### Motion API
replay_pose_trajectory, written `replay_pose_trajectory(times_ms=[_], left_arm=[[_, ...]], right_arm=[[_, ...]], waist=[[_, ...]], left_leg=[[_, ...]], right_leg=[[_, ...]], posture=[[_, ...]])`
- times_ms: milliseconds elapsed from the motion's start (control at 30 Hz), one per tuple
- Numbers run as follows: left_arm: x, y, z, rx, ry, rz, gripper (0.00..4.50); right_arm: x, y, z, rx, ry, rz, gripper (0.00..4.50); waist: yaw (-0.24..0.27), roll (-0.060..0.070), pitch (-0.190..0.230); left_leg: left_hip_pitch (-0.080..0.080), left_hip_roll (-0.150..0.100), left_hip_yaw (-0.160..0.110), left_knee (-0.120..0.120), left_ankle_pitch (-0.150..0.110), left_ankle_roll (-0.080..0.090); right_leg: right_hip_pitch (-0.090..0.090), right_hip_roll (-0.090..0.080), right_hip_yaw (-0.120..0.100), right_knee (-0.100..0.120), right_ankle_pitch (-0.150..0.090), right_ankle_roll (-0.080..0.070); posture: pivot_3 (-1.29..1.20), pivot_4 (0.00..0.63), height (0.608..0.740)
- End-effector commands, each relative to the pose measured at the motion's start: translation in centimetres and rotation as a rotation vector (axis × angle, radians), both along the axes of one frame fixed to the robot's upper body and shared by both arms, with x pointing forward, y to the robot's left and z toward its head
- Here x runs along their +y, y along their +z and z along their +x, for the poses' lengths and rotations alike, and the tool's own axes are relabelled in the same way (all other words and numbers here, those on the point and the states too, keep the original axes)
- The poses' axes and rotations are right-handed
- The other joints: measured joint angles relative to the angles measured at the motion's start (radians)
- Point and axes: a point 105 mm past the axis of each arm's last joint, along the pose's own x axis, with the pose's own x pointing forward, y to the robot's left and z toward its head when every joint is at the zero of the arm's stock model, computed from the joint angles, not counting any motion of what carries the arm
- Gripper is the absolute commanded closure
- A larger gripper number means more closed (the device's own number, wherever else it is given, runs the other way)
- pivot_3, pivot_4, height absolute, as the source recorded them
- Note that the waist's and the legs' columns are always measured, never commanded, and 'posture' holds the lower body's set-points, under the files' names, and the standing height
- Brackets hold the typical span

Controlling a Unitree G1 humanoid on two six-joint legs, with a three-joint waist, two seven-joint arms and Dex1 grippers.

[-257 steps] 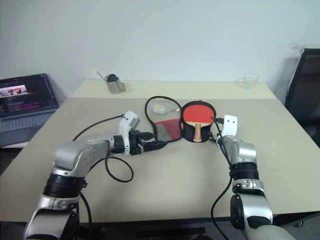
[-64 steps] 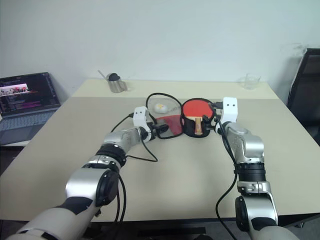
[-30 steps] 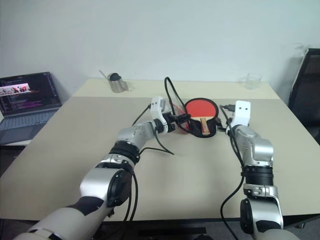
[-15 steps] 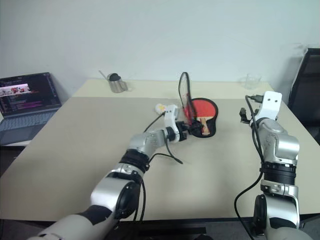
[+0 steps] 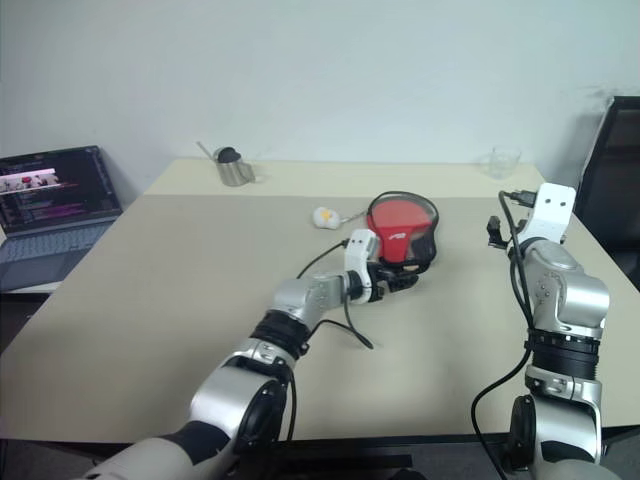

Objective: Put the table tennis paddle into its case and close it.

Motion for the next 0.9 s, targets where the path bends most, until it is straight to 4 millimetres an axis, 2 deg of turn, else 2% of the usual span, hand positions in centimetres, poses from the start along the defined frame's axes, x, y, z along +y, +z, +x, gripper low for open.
replay_pose_trajectory(times_ms=[33, 100, 200, 433, 633, 900], left_arm=[[2.6, 2.8, -0.5, -0.122, -0.090, 0.001, 0.21], [4.2, 3.5, -1.8, -0.166, -0.182, 0.022, 0.21], [6.3, 3.8, -3.5, -0.208, -0.259, 0.076, 0.21], [10.5, 5.2, -4.3, -0.262, -0.224, 0.148, 0.21], [10.8, 4.6, -5.3, -0.250, -0.217, 0.161, 0.21], [10.9, 4.3, -6.1, -0.237, -0.198, 0.165, 0.21]], right_arm=[[2.7, -0.3, 0.6, 0.008, 0.118, 0.157, 0.04], [4.5, -1.7, 1.3, 0.045, 0.172, 0.241, 0.04], [5.9, -3.3, 2.3, 0.091, 0.192, 0.308, 0.04], [8.1, -4.5, 4.7, 0.114, 0.218, 0.351, 0.04], [8.4, -5.6, 5.8, 0.137, 0.210, 0.369, 0.04], [9.1, -8.2, 6.2, 0.206, 0.195, 0.398, 0.04]], waist=[[-0.005, 0.000, 0.000], [-0.017, 0.001, 0.000], [-0.015, 0.001, 0.000], [0.000, 0.001, 0.000], [0.002, 0.001, 0.000], [0.000, 0.001, 0.000]], left_leg=[[0.000, 0.001, 0.000, 0.000, 0.000, 0.000], [0.003, 0.001, 0.000, -0.001, 0.000, 0.000], [0.003, 0.003, -0.001, -0.001, 0.000, 0.000], [0.002, 0.001, 0.000, 0.000, 0.000, 0.000], [0.002, 0.001, -0.001, 0.000, 0.000, 0.000], [0.003, 0.001, -0.001, 0.000, 0.000, 0.000]], right_leg=[[0.000, 0.000, 0.000, 0.000, 0.000, 0.000], [0.000, 0.002, 0.002, 0.001, 0.000, -0.001], [0.000, 0.003, 0.002, 0.001, 0.002, -0.004], [0.001, 0.000, 0.002, 0.000, 0.002, -0.001], [0.002, -0.001, 0.002, -0.001, 0.003, -0.002], [0.002, -0.001, 0.002, 0.000, 0.003, -0.002]], posture=[[0.00, 0.150, 0.740], [0.00, 0.150, 0.740], [0.00, 0.150, 0.740], [0.00, 0.150, 0.740], [0.00, 0.150, 0.740], [0.00, 0.150, 0.740]])
